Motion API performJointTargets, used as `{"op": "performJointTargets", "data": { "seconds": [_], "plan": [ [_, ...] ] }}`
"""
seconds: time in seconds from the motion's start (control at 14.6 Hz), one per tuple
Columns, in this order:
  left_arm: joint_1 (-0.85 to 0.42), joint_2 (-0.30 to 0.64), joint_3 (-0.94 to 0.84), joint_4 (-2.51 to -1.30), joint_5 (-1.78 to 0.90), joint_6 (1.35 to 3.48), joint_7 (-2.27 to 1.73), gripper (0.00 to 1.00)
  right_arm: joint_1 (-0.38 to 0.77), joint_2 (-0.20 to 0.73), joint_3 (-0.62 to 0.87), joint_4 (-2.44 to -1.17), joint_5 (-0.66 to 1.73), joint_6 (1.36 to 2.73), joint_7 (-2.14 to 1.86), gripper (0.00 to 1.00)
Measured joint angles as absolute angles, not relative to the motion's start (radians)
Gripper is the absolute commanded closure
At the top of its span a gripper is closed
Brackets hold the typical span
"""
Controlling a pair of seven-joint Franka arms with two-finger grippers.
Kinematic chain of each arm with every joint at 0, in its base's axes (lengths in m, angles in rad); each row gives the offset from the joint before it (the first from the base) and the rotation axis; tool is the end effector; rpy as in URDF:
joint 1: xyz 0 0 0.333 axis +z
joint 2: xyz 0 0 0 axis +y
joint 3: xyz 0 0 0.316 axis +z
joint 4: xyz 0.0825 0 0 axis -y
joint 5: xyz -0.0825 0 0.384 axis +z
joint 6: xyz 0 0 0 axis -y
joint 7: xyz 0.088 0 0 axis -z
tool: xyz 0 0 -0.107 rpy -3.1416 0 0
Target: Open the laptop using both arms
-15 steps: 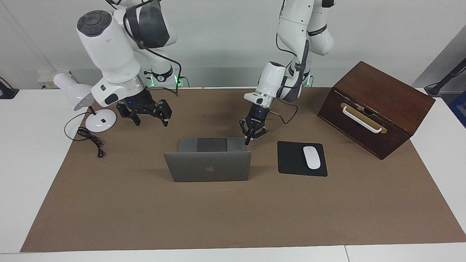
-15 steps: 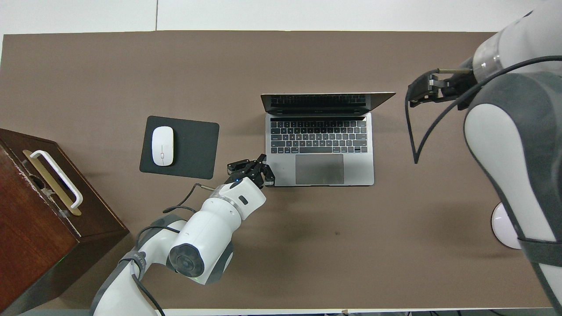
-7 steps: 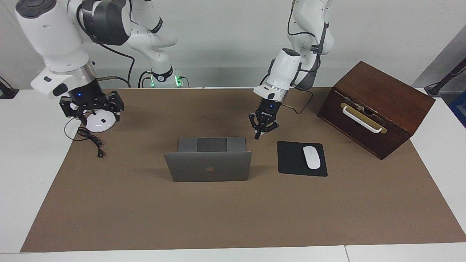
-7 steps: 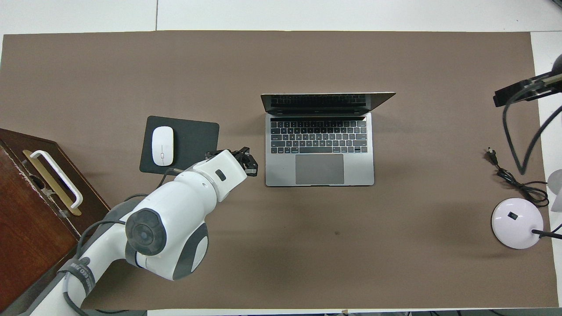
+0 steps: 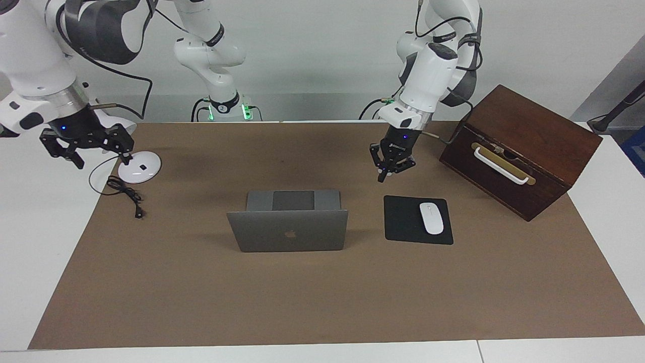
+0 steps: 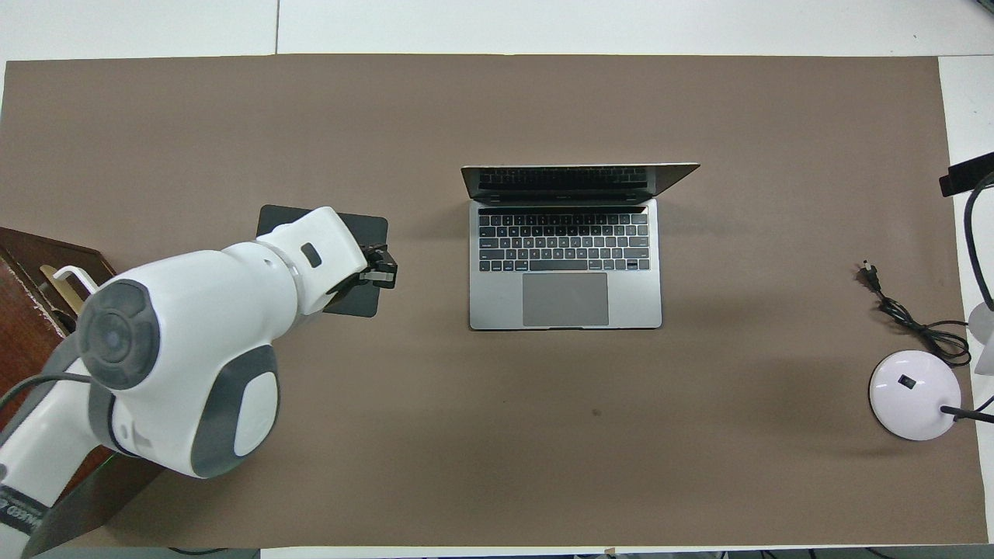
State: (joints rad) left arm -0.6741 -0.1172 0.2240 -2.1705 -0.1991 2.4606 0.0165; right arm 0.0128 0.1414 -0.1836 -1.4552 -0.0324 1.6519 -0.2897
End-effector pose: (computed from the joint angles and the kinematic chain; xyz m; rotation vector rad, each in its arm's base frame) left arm 0.4940 -0.2350 0.4863 2.7957 -0.4704 0.5084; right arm 0.5974 -0.0981 0.6063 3.0654 0.1890 0.0659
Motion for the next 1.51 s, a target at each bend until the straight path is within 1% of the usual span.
{"op": "performJointTargets", "data": {
  "seconds": [0.21, 0.34, 0.55, 0.82, 1.03, 1.31, 1.37, 1.44, 1.51],
  "plan": [
    [-0.606, -0.172, 0.225, -2.155, -0.199, 2.33, 0.08, 1.0, 0.007, 0.132, -0.177, -1.464, -0.03, 1.651, -0.281, 0.0],
    [-0.55, -0.194, 0.226, -2.121, -0.196, 2.21, 0.133, 1.0, 0.007, 0.125, -0.172, -1.467, -0.03, 1.645, -0.266, 0.0],
    [-0.451, -0.209, 0.228, -2.038, -0.186, 2.033, 0.213, 1.0, 0.007, 0.123, -0.17, -1.468, -0.03, 1.644, -0.262, 0.0],
    [-0.338, -0.213, 0.229, -1.951, -0.163, 1.894, 0.291, 1.0, 0.008, 0.12, -0.163, -1.471, -0.029, 1.644, -0.258, 0.0],
    [-0.278, -0.213, 0.229, -1.89, -0.116, 1.804, 0.304, 1.0, -0.008, 0.078, -0.155, -1.522, 0.025, 1.644, -0.179, 0.0],
    [-0.21, -0.204, 0.232, -1.831, -0.101, 1.749, 0.305, 1.0, -0.037, 0.003, -0.115, -1.599, 0.04, 1.635, -0.137, 0.0],
    [-0.186, -0.194, 0.233, -1.807, -0.101, 1.73, 0.305, 0.92, -0.039, -0.02, -0.111, -1.628, 0.04, 1.634, -0.135, 0.0],
    [-0.164, -0.185, 0.234, -1.784, -0.101, 1.711, 0.303, 0.69, -0.042, -0.038, -0.108, -1.653, 0.04, 1.634, -0.135, 0.0],
    [-0.145, -0.175, 0.236, -1.763, -0.101, 1.698, 0.297, 0.2, -0.043, -0.05, -0.104, -1.669, 0.04, 1.634, -0.135, 0.0]
  ]
}}
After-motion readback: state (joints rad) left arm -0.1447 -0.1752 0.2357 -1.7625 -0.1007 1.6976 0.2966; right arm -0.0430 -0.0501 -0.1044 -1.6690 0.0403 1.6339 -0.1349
